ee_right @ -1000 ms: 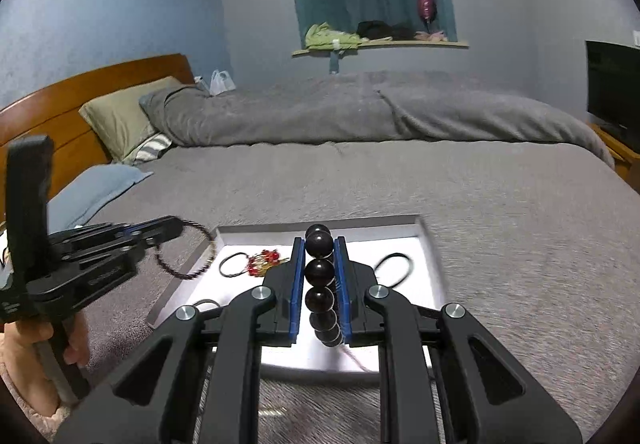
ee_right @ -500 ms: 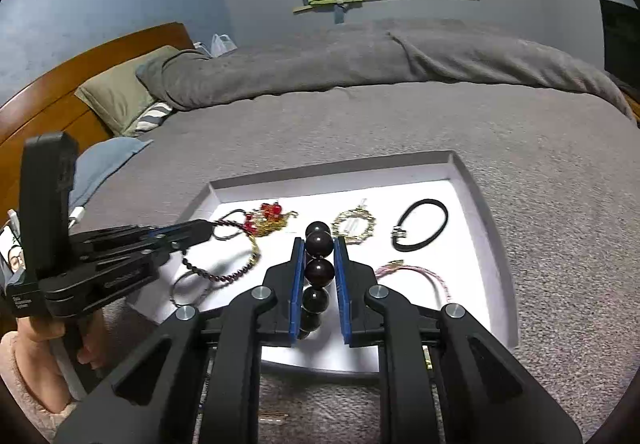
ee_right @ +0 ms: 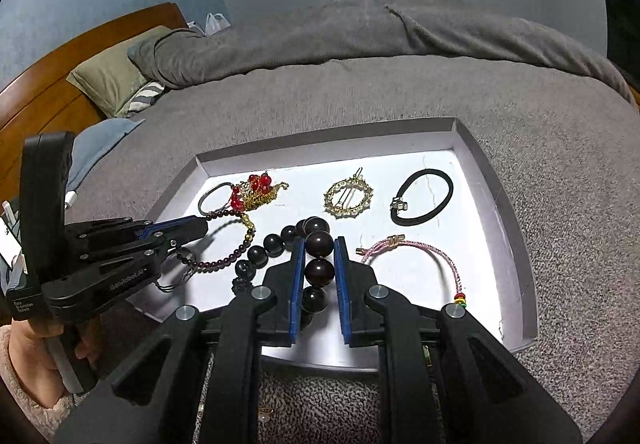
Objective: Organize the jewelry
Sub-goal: 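Open both tools to release the bead bracelets in the tray, then withdraw both tools toward the blue bracelet and pearl strand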
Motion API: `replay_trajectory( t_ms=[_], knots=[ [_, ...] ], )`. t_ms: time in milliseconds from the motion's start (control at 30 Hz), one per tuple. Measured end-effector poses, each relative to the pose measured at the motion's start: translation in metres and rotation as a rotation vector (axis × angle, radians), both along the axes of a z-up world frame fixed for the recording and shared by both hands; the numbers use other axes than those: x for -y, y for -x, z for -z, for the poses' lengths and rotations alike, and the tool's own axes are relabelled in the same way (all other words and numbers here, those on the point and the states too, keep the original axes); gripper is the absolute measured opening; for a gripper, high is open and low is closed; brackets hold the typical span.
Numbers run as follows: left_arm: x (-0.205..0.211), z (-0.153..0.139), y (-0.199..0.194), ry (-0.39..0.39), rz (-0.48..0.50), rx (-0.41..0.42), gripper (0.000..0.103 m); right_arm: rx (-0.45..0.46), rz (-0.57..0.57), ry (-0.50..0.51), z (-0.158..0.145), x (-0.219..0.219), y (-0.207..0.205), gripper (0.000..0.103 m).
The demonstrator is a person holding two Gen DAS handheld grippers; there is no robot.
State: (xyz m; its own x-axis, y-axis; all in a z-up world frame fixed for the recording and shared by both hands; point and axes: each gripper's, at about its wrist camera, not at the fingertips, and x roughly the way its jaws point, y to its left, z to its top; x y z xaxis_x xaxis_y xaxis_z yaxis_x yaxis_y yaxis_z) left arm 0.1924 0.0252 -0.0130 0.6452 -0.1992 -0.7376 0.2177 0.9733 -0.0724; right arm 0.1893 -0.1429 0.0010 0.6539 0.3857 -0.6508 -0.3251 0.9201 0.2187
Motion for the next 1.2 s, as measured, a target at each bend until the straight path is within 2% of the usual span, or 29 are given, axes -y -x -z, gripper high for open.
replay_trajectory(
  t_ms=[533,567,633,700,733,767,800,833,900,967,1000,1200],
  knots=[
    [-0.002,0.0,0.0,-0.02,-0.032,0.017,0.007,-0.006,0.011,0.001,0.002,0.001,-0.002,0.015],
    [-0.002,-0.001,0.001,-0.021,-0.036,0.028,0.01,-0.004,0.014,0.0,0.002,0.002,-0.002,0.015],
    [-0.003,-0.006,0.004,-0.022,-0.043,0.056,0.03,0.006,0.026,-0.005,-0.001,0.005,0.0,0.018],
    [-0.003,-0.012,0.008,-0.019,-0.051,0.091,0.042,0.021,0.042,-0.01,-0.004,0.007,0.002,0.035],
    [-0.003,-0.015,0.01,-0.016,-0.057,0.109,0.051,0.034,0.055,-0.011,-0.006,0.009,0.003,0.038],
    [-0.004,-0.018,0.013,-0.016,-0.07,0.134,0.057,0.043,0.066,-0.014,-0.008,0.011,0.003,0.047],
    [-0.005,-0.021,0.015,-0.02,-0.087,0.158,0.069,0.052,0.077,-0.021,-0.01,0.013,0.004,0.057],
    [-0.006,-0.025,0.018,-0.027,-0.111,0.192,0.078,0.063,0.09,-0.03,-0.011,0.015,0.005,0.063],
    [-0.008,-0.031,0.021,-0.031,-0.134,0.231,0.083,0.08,0.115,-0.043,-0.014,0.02,0.006,0.083],
    [-0.012,-0.035,0.024,-0.017,-0.164,0.26,0.091,0.091,0.145,-0.051,-0.015,0.024,0.006,0.094],
    [-0.013,-0.036,0.024,-0.017,-0.177,0.262,0.094,0.096,0.163,-0.058,-0.016,0.027,0.006,0.098],
    [-0.022,-0.037,0.027,-0.037,-0.262,0.231,0.095,0.092,0.237,-0.072,-0.017,0.043,0.008,0.098]
  ],
)
